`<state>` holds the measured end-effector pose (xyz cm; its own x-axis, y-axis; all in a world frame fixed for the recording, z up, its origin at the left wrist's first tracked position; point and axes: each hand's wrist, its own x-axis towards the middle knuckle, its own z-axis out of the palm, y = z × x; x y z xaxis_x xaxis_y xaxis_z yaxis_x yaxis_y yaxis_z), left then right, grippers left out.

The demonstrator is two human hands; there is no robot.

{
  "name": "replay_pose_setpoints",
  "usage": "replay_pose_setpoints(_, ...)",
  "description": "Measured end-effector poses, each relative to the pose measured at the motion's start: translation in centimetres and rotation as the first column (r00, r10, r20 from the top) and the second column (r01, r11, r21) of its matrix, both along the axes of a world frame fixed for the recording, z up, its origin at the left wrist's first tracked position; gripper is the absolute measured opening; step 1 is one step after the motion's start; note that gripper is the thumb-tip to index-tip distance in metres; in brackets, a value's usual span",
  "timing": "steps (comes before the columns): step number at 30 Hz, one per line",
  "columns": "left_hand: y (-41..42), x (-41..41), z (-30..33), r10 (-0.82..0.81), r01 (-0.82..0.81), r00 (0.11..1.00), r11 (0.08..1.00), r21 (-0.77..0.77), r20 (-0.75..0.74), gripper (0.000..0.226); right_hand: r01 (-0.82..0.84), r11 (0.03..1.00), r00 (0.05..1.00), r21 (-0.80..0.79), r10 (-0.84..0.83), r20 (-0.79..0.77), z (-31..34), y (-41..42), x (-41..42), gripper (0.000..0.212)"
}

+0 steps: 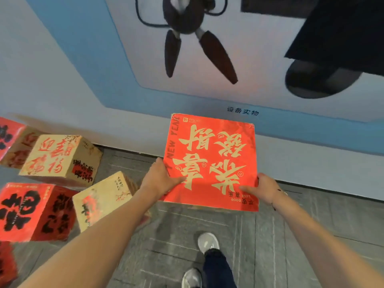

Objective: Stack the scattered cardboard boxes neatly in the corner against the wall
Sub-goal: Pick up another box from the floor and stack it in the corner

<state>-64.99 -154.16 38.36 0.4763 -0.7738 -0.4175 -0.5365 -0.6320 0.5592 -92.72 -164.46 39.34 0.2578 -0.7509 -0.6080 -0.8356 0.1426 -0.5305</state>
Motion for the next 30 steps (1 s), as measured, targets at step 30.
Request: replay_pose_setpoints(30,-9.6,-62.3,24.2,-0.825,0.816,0.563,0.546,-0.191,0.050,0.065,0.755,0.651,0.655,-0.075,-0.753,0.056,23.9,16.1,-61.6,0.047)
